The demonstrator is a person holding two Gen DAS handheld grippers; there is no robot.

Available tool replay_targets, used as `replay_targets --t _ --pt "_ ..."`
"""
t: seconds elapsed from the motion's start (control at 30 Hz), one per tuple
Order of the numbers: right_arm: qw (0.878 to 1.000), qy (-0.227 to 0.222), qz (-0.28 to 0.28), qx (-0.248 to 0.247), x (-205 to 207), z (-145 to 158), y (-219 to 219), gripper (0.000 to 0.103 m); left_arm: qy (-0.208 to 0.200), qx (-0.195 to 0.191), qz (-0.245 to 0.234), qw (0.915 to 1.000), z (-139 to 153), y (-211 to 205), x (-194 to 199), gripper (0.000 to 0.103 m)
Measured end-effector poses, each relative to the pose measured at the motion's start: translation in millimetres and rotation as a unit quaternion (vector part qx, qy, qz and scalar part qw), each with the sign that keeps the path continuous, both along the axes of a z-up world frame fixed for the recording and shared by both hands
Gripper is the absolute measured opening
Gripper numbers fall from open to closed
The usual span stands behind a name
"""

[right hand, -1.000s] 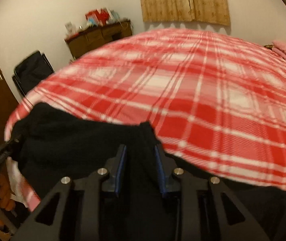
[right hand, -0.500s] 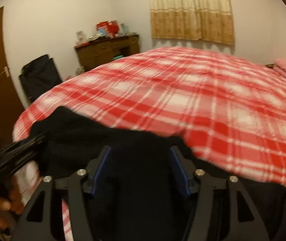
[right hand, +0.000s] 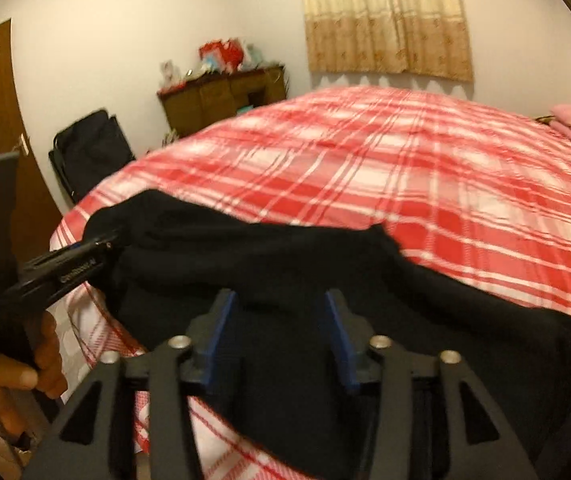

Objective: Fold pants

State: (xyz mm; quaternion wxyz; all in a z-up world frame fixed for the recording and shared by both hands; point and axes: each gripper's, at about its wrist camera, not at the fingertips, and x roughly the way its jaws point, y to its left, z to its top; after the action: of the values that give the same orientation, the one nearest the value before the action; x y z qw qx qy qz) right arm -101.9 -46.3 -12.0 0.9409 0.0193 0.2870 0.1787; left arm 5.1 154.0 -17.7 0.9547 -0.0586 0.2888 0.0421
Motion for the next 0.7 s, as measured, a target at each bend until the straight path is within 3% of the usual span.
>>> replay_targets --t 0.17,0.33,0.4,0.47,0.7 --pt "0.999 -0.005 -0.038 0.033 -20.2 5.2 -27.6 0.062 -0.011 -0.002 -0.008 0.9999 11.0 -4.9 -4.3 0.028" --pt "0.991 -0.019 -0.113 0.066 -43.7 5.5 -66.8 0.066 -0.027 -0.007 -0.02 0.9994 22.2 -10.7 -11.0 0.028" --pt "0.988 -0.024 -0.14 0.065 -49.3 4.4 -82.0 0.063 -0.035 -0.002 -0.027 0.999 28.6 -15.8 -14.4 0.028" --pt "0.983 -0.029 -0.17 0.068 -56.7 4.2 -98.2 0.047 -0.046 0.0 -0.037 0.9982 36.3 -22.5 -17.8 0.028" --pt "0.969 -0.005 -0.232 0.087 -70.2 -7.3 -146.6 0.047 -0.077 0.014 -0.081 0.9937 57.3 -56.0 -29.6 0.028"
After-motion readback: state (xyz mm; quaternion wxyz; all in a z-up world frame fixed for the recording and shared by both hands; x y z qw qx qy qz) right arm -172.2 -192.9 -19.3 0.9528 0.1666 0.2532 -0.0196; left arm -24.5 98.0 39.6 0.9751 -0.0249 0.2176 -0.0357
